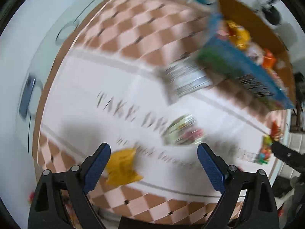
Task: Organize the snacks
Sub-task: 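Grasp the yellow snack bag with the left tool while the right tool grasps the small clear packet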
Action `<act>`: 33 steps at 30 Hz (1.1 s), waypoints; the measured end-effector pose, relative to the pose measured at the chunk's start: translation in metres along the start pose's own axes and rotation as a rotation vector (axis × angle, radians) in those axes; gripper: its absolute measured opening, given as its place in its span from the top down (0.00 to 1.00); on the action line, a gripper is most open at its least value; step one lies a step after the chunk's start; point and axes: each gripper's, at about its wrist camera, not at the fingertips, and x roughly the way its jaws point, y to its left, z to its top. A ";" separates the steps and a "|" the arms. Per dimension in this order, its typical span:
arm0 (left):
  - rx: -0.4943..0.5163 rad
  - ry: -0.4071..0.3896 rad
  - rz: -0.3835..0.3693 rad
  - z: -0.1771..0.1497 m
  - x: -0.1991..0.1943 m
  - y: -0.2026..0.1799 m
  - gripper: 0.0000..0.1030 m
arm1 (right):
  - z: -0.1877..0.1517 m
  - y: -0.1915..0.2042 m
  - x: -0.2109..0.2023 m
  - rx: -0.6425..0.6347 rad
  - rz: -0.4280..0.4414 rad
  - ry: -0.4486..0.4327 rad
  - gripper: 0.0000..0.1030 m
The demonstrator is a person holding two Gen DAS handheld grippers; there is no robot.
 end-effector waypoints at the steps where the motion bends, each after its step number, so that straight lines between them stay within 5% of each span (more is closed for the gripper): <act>1: -0.033 0.018 -0.004 -0.005 0.008 0.013 0.09 | 0.000 0.009 0.007 -0.024 0.000 0.013 0.08; 17: -0.205 0.211 -0.076 -0.046 0.103 0.074 0.09 | 0.017 0.131 0.126 -0.275 -0.083 0.191 0.08; 24: -0.187 0.184 -0.050 -0.049 0.110 0.069 0.27 | 0.016 0.140 0.162 -0.299 -0.164 0.239 0.09; 33: -0.181 0.174 -0.017 -0.055 0.107 0.058 0.46 | 0.005 0.145 0.178 -0.347 -0.226 0.223 0.30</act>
